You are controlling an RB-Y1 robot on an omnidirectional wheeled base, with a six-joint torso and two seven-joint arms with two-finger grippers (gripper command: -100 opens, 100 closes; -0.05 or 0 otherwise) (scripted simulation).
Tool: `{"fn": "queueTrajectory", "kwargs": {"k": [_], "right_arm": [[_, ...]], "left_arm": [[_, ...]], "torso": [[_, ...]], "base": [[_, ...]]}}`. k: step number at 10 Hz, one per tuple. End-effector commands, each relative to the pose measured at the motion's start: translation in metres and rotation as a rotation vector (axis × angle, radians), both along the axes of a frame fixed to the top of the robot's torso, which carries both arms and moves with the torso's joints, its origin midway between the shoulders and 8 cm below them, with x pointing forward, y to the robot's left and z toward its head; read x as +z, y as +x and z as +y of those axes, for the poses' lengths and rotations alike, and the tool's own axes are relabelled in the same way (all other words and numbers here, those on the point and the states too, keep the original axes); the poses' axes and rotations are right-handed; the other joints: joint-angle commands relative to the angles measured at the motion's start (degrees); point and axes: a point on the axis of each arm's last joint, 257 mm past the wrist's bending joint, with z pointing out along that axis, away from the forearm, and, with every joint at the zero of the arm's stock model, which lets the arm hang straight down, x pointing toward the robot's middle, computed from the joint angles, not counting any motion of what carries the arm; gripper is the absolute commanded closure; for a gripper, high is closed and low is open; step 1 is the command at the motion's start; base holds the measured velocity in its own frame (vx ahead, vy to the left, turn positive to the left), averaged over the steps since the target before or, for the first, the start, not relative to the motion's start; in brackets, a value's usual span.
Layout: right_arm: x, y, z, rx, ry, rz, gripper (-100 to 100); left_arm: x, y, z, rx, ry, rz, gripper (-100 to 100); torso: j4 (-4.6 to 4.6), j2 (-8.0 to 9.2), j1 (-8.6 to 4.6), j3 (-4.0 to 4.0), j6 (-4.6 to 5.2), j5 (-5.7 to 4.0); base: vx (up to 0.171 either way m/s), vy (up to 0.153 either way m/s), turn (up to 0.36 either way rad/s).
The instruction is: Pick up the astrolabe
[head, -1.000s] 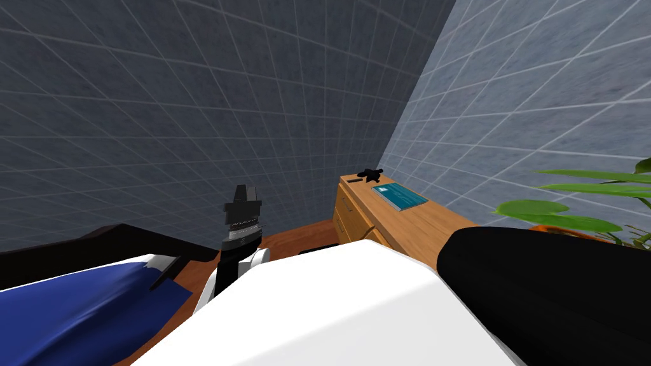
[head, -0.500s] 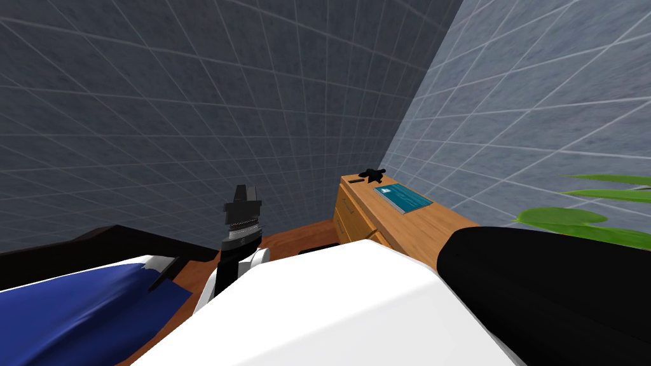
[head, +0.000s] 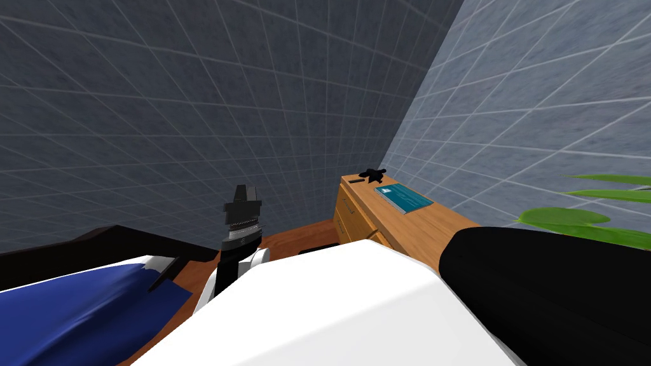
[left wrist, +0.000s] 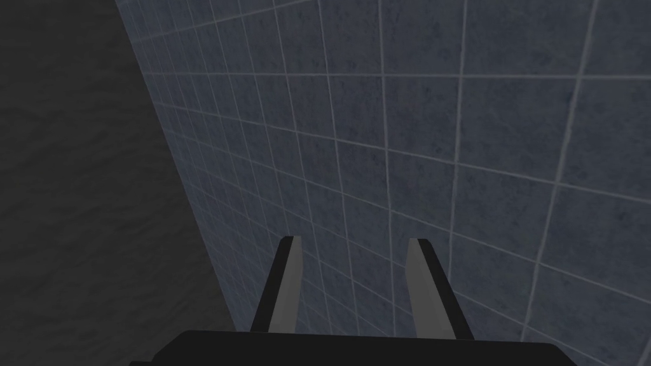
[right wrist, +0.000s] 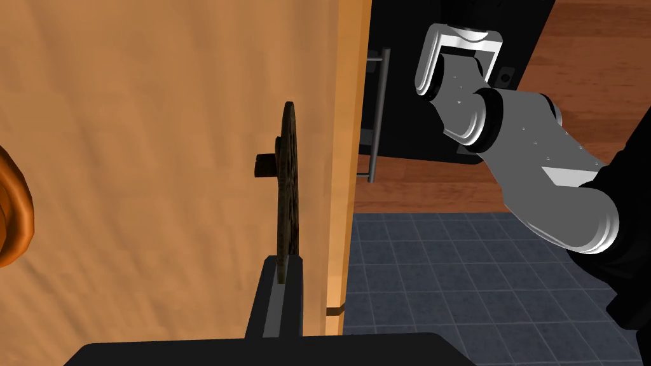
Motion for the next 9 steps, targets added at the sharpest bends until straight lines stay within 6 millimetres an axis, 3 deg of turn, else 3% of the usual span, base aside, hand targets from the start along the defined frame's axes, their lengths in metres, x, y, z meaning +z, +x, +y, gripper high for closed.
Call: {"fn": "queueTrajectory", "kwargs": {"k": [1,3,4,5,7,8,9], "right_arm": [[0.0,0.0,0.0,0.0,0.0,0.0,100],[0.0,0.0,0.0,-0.001,-0.001,0.0,100],[0.0,0.0,0.0,-0.001,-0.001,0.0,0],[0.009,0.003,0.002,-0.002,0.0,0.005,100],[0.02,0.005,0.005,-0.004,0.0,0.011,100],[0.015,0.004,0.002,-0.004,-0.001,0.008,100],[0.016,0.004,0.002,-0.004,0.0,0.009,0]], "left_arm": [[0.0,0.0,0.0,0.0,0.0,0.0,0],[0.0,0.0,0.0,0.0,0.0,0.0,0],[0.0,0.0,0.0,0.0,0.0,0.0,0],[0.0,0.0,0.0,0.0,0.0,0.0,0],[0.0,0.0,0.0,0.0,0.0,0.0,0],[0.0,0.0,0.0,0.0,0.0,0.0,0],[0.0,0.0,0.0,0.0,0.0,0.0,0]], "torso": [[0.0,0.0,0.0,0.0,0.0,0.0],[0.0,0.01,-0.02,0.01,-0.01,-0.02],[0.0,0.01,-0.02,0.0,-0.01,-0.02],[0.0,0.01,-0.02,0.0,-0.01,-0.02],[-0.02,0.0,-0.06,-0.01,-0.03,-0.01],[-0.02,0.0,-0.06,-0.01,-0.02,-0.02],[-0.01,0.0,-0.05,-0.01,-0.01,-0.04]], "base": [[0.0,0.0,0.0],[0.0,0.0,0.0],[0.0,0.0,0.0],[-0.004,-0.009,0.005],[-0.009,-0.019,0.011],[-0.003,-0.007,0.003],[0.0,0.0,0.0]]}}
